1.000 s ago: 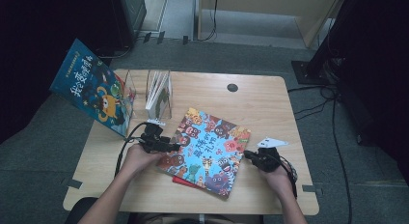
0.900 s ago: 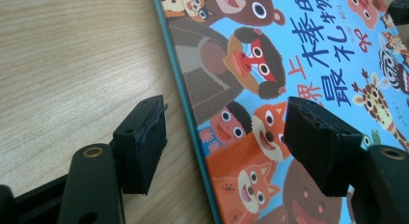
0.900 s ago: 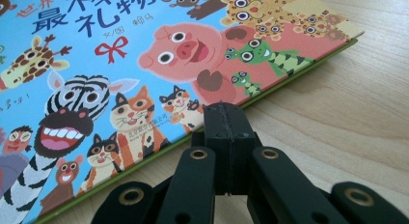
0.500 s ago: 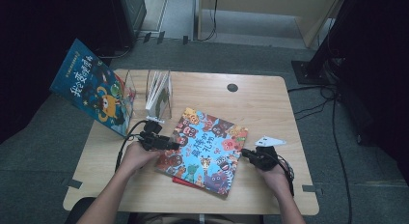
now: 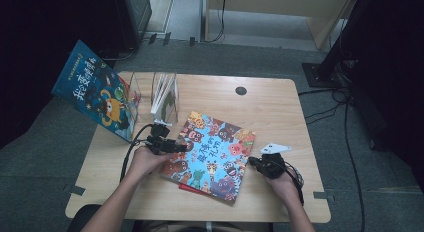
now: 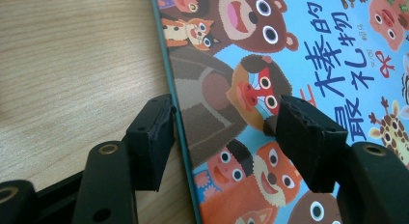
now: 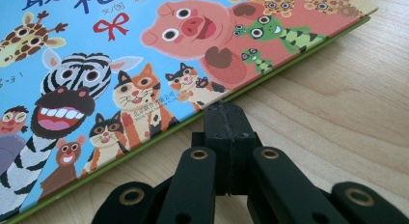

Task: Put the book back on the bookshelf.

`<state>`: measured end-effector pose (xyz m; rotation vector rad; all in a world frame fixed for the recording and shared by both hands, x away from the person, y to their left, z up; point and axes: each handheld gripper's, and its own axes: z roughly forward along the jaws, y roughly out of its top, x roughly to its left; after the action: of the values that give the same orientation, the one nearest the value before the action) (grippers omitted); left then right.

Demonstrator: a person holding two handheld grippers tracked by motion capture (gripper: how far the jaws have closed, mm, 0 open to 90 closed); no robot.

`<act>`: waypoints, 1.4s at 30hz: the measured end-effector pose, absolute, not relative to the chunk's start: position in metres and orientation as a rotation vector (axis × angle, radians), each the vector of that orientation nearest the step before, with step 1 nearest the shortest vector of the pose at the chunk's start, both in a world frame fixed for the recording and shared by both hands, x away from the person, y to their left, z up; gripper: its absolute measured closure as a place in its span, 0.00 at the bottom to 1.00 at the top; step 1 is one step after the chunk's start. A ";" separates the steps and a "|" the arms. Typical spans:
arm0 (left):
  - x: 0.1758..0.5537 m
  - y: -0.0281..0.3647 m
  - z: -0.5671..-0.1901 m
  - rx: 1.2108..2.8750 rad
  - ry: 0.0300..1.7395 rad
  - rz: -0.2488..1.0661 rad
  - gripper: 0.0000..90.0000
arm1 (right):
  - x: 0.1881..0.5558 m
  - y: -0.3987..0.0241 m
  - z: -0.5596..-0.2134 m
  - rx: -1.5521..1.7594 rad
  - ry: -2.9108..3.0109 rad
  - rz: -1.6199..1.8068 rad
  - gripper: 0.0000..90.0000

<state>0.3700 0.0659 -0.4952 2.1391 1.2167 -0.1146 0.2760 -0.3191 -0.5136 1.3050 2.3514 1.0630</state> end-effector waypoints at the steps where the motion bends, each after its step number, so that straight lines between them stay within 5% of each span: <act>1: 0.371 0.066 -0.495 2.139 1.218 -0.121 0.44 | 0.276 -0.319 -0.514 1.305 2.350 1.063 1.00; 23: 0.376 0.066 -0.493 2.134 1.277 -0.161 0.47 | 0.275 -0.320 -0.513 1.349 2.316 1.170 1.00; 29: 0.381 0.074 -0.493 2.073 1.335 -0.262 0.57 | 0.277 -0.321 -0.513 1.361 2.325 1.181 1.00; 37: 0.376 0.078 -0.456 2.018 1.279 -0.243 0.64 | 0.278 -0.321 -0.515 1.374 2.336 1.160 1.00; 42: 0.379 0.078 -0.430 1.970 1.227 -0.363 0.65 | 0.278 -0.320 -0.517 1.386 2.339 1.157 1.00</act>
<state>0.3790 0.0779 -0.4298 1.9698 1.2271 -0.3632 0.2784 -0.3202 -0.5168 1.3857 2.3386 1.1568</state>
